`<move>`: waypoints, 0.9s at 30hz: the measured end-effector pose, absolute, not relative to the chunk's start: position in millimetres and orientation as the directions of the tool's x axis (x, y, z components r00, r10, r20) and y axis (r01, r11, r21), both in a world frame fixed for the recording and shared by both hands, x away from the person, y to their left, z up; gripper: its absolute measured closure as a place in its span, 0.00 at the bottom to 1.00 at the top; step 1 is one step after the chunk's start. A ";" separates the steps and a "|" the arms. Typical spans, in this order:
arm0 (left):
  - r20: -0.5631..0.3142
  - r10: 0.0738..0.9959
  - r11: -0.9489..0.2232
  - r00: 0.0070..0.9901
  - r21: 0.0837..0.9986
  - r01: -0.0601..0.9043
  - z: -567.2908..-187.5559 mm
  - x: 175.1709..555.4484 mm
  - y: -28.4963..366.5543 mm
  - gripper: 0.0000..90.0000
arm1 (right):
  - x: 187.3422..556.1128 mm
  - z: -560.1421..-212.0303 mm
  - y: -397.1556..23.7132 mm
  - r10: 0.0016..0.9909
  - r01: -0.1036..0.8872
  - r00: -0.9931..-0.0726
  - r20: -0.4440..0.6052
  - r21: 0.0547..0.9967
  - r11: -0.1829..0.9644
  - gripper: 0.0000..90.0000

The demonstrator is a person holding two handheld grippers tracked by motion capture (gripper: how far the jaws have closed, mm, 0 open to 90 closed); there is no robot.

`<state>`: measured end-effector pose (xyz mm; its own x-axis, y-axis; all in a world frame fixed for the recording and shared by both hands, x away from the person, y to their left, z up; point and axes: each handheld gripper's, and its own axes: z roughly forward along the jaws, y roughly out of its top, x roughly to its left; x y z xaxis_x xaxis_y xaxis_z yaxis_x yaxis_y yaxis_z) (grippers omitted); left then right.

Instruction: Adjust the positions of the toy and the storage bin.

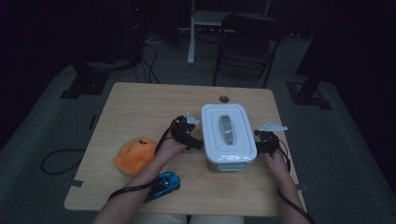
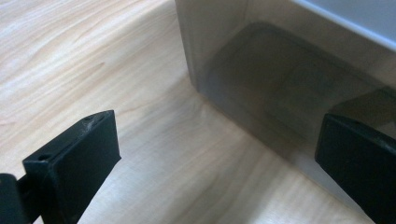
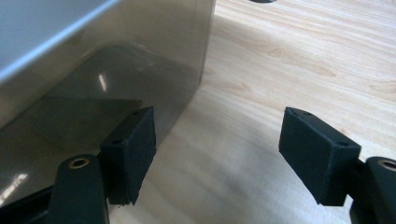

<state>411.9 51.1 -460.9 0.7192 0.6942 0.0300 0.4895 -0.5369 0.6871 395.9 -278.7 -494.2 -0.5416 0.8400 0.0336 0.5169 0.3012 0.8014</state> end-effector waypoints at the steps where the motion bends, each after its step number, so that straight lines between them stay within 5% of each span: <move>1: 0.031 0.691 -0.541 0.722 0.684 0.488 -461.1 410.3 50.8 0.00 | 393.4 -494.1 -279.3 0.839 0.511 -0.544 0.027 0.803 0.306 0.30; 27: 0.017 0.574 -0.616 0.818 0.668 0.418 -468.9 357.3 19.9 0.00 | 334.8 -494.0 -313.0 0.818 0.484 -0.573 0.046 0.825 0.293 0.31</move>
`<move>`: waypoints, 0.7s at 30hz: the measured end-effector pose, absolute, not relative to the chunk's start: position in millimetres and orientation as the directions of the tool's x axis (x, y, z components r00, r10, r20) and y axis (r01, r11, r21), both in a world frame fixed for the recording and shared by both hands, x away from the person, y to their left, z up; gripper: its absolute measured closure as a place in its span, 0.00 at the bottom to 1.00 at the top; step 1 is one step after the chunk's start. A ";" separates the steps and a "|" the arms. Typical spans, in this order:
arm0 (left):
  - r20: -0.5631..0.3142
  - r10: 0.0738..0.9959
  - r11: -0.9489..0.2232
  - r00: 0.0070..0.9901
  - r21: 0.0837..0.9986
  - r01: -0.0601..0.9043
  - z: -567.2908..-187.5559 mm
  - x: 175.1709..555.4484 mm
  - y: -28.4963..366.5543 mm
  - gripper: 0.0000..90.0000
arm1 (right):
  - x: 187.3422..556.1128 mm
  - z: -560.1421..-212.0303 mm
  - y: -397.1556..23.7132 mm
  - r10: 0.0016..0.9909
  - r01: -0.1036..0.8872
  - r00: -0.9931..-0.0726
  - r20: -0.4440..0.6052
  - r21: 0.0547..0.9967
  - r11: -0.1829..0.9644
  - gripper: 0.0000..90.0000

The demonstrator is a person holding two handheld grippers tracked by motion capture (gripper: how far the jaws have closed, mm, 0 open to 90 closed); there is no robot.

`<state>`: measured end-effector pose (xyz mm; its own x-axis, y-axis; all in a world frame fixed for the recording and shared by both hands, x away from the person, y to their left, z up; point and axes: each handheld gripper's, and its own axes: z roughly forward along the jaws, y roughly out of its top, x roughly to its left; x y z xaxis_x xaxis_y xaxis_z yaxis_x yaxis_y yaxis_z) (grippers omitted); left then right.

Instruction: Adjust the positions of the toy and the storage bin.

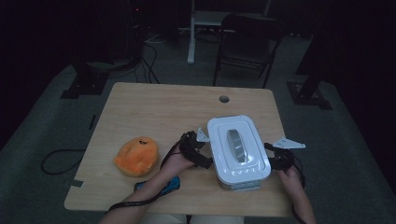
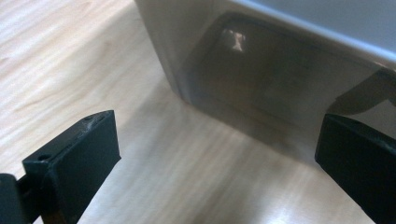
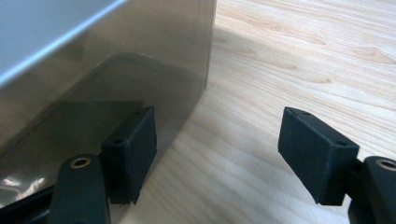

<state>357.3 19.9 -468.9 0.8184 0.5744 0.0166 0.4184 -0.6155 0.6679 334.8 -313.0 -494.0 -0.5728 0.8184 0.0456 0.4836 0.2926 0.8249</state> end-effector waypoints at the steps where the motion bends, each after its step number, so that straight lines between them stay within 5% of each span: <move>1: 0.016 0.572 -0.615 0.820 0.669 0.416 -469.3 354.9 18.2 0.00 | 331.6 -493.0 -315.2 0.819 0.485 -0.572 0.040 0.822 0.299 0.31; 9: -0.035 0.511 -0.622 0.859 0.674 0.398 -476.8 340.8 16.7 0.00 | 318.4 -496.2 -322.6 0.836 0.489 -0.545 0.059 0.833 0.260 0.32; 21: -0.092 0.462 -0.653 0.882 0.638 0.408 -493.2 300.4 17.9 0.00 | 313.8 -473.1 -342.7 0.896 0.519 -0.437 0.079 0.836 0.180 0.20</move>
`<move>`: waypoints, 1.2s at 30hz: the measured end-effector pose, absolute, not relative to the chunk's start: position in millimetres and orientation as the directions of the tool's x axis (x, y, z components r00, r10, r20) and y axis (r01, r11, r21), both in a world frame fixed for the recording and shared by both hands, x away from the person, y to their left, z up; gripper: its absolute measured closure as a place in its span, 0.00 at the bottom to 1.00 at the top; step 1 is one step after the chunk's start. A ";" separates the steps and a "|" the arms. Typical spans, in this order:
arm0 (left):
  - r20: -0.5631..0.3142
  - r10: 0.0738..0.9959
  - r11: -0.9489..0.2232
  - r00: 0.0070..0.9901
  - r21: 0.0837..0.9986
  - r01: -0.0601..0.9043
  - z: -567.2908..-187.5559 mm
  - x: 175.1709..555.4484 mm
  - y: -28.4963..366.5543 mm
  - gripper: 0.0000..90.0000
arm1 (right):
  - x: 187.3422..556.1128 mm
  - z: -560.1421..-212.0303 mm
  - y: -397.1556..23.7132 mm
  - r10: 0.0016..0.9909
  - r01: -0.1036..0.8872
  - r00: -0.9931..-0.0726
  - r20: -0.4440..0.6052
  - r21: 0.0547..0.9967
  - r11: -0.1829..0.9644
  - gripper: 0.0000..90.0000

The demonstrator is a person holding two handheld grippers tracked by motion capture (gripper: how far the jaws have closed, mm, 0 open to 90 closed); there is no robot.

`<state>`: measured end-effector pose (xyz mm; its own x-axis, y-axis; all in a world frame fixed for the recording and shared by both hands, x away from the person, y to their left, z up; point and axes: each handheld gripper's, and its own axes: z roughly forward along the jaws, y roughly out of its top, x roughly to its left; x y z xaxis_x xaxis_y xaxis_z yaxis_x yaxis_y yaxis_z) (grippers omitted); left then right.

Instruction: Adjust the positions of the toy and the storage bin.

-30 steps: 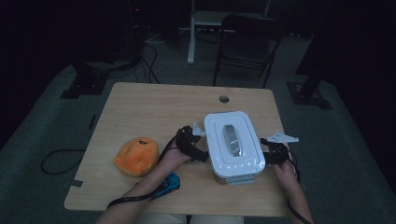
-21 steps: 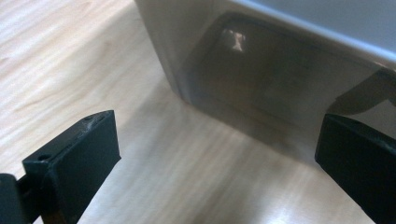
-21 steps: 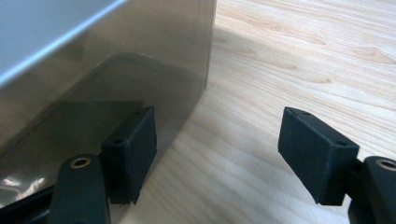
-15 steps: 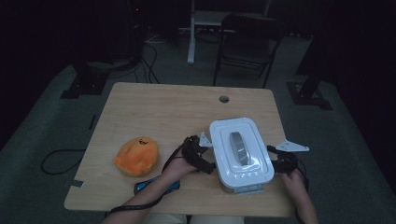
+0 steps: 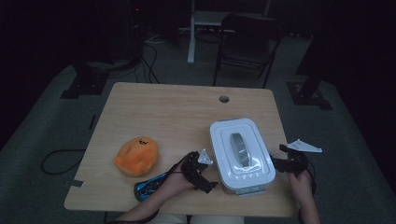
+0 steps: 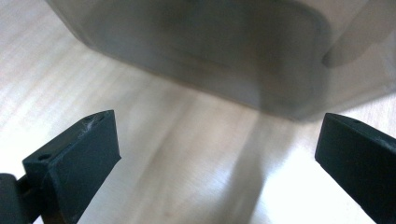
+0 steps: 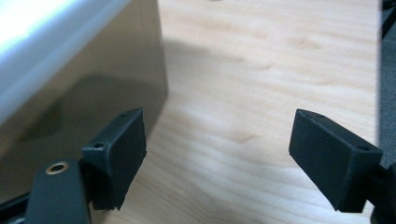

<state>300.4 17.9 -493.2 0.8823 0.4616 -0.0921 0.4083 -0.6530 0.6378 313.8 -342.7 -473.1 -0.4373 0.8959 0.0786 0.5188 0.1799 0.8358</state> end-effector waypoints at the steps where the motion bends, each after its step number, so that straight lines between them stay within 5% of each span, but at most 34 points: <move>1: -0.100 0.466 -0.644 0.879 0.643 0.414 -494.9 297.9 18.1 0.00 | 312.2 -467.2 -343.7 0.898 0.510 -0.433 0.076 0.842 0.174 0.19; 18: -0.107 0.437 -0.648 0.893 0.651 0.395 -518.0 278.5 18.7 0.00 | 295.1 -392.6 -310.9 0.930 0.452 -0.368 -0.010 0.872 0.188 0.16; 25: 0.004 0.435 -0.674 0.900 0.665 0.322 -523.8 270.3 16.6 0.00 | 276.4 -371.4 -279.2 0.895 0.448 -0.446 0.012 0.869 0.211 0.13; 36: 0.013 0.448 -0.661 0.894 0.678 0.321 -525.7 267.1 18.6 0.00 | 261.2 -373.1 -238.7 0.850 0.461 -0.527 0.024 0.848 0.262 0.18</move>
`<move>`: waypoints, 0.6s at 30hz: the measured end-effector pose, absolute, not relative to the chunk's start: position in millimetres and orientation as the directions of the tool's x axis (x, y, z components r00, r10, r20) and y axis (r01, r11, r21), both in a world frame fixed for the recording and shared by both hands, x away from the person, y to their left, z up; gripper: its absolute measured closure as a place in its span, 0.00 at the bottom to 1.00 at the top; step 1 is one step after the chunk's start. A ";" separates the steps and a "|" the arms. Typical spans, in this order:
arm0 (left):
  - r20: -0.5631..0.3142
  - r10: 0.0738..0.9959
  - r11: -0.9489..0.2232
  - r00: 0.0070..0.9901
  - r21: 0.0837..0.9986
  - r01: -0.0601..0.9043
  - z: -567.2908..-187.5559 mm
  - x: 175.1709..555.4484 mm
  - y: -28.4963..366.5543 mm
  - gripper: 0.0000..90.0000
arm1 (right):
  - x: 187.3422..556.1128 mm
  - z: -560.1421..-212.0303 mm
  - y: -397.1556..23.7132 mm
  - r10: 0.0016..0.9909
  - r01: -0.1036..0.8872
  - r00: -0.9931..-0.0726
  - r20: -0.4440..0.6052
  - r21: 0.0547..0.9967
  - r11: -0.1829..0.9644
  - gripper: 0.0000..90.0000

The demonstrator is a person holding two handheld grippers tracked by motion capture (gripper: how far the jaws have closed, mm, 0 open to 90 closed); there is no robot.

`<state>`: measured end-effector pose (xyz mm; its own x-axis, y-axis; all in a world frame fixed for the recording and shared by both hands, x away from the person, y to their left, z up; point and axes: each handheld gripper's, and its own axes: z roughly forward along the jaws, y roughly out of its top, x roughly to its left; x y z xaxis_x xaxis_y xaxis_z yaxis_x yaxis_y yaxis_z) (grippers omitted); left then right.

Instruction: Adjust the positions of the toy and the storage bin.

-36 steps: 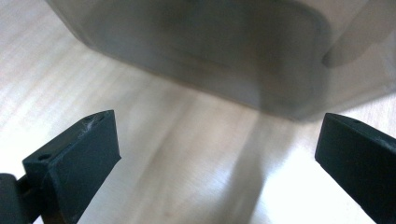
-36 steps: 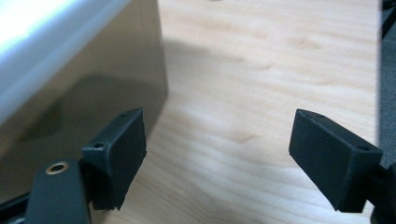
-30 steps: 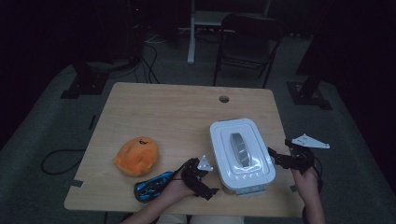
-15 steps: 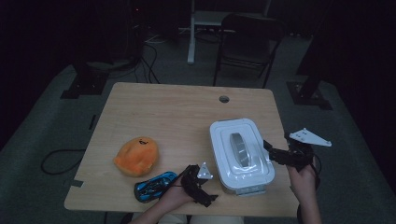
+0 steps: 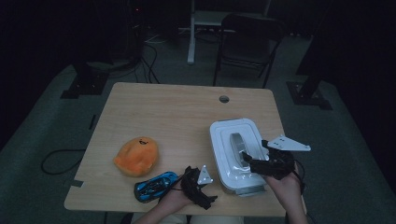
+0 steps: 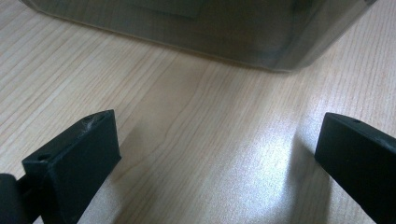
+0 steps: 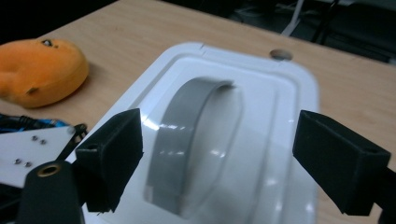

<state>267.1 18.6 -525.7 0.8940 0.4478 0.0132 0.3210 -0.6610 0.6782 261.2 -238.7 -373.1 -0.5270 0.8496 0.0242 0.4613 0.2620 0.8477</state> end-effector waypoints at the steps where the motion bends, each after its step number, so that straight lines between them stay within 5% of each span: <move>1: 0.012 0.448 -0.660 0.894 0.679 0.321 -525.7 266.9 18.7 0.00 | 260.9 -374.9 -236.7 0.850 0.465 -0.526 0.025 0.846 0.262 0.21; 6: 0.013 0.446 -0.661 0.895 0.679 0.320 -525.8 266.8 19.0 0.00 | 259.9 -383.1 -230.9 0.858 0.488 -0.513 0.041 0.836 0.252 0.38; 18: 0.012 0.448 -0.659 0.894 0.680 0.321 -525.9 266.7 19.1 0.00 | 251.6 -401.9 -217.2 0.873 0.516 -0.488 0.023 0.814 0.267 0.51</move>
